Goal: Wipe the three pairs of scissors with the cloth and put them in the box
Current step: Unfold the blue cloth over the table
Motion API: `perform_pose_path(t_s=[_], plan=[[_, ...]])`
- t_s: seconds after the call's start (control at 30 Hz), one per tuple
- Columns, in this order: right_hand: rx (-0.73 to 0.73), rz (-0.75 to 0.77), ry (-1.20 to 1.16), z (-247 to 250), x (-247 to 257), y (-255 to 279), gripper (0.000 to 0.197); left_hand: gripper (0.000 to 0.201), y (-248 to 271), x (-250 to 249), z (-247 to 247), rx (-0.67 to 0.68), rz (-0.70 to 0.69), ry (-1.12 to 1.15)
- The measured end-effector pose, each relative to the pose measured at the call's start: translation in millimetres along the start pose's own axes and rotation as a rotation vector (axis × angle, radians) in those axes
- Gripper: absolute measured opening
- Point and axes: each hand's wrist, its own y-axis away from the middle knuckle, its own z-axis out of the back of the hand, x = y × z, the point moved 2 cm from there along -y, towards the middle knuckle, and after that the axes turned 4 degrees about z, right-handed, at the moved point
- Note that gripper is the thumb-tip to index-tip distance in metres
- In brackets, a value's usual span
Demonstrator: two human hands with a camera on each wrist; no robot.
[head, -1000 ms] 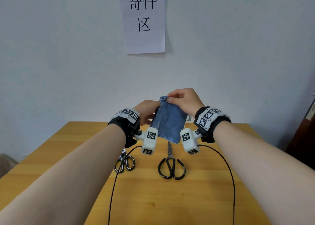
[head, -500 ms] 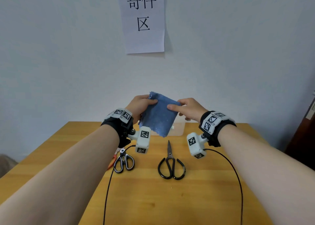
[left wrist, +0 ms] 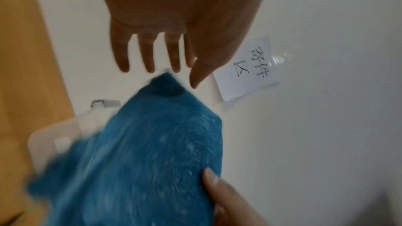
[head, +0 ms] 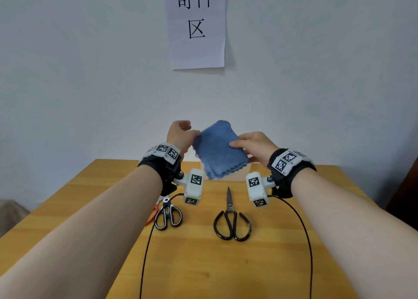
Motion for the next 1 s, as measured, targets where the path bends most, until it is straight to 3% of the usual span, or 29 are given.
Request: perform_pose_path(t_s=[0.03,0.1,0.2,0.33,0.43,0.53,0.6,0.73,0.87,1.0], plan=[[0.000,0.028,0.053,-0.2,1.2,-2.5,0.016,0.050,-2.7,-1.2,-2.8,-0.005,-0.083,-0.028],[0.018,0.090,0.132,-1.6,3.0,-6.7,0.014,0.055,-2.3,-4.2,-12.1,0.119,-0.182,-0.096],[0.029,0.145,0.111,-2.4,3.1,-10.9,0.013,0.053,-3.1,1.1,-25.0,0.320,-0.179,-0.195],[0.049,0.090,0.088,-1.1,-12.6,-19.6,0.021,0.034,-13.6,11.2,-29.0,0.255,-0.223,-0.133],[0.031,0.038,0.230,0.0,-30.9,-27.4,0.035,0.035,-25.0,23.3,-32.3,0.173,-0.209,-0.175],[-0.039,0.015,0.320,0.6,-43.8,-36.4,0.038,0.033,-30.1,28.9,-37.7,0.063,-0.291,-0.245],[-0.051,-0.009,0.211,0.4,-50.0,-42.6,0.034,0.028,-30.8,30.8,-46.8,0.198,-0.293,-0.253],[-0.043,-0.080,-0.112,-3.4,-50.8,-45.4,0.035,0.045,-27.9,45.3,-62.3,0.444,-0.189,-0.364],[0.043,-0.161,-0.213,-11.7,-45.8,-42.8,0.064,0.029,-26.9,56.0,-68.5,0.458,-0.198,-0.386],[0.049,-0.105,-0.200,-14.8,-37.6,-42.0,0.049,0.031,-25.5,59.6,-64.0,0.435,-0.199,-0.458]])
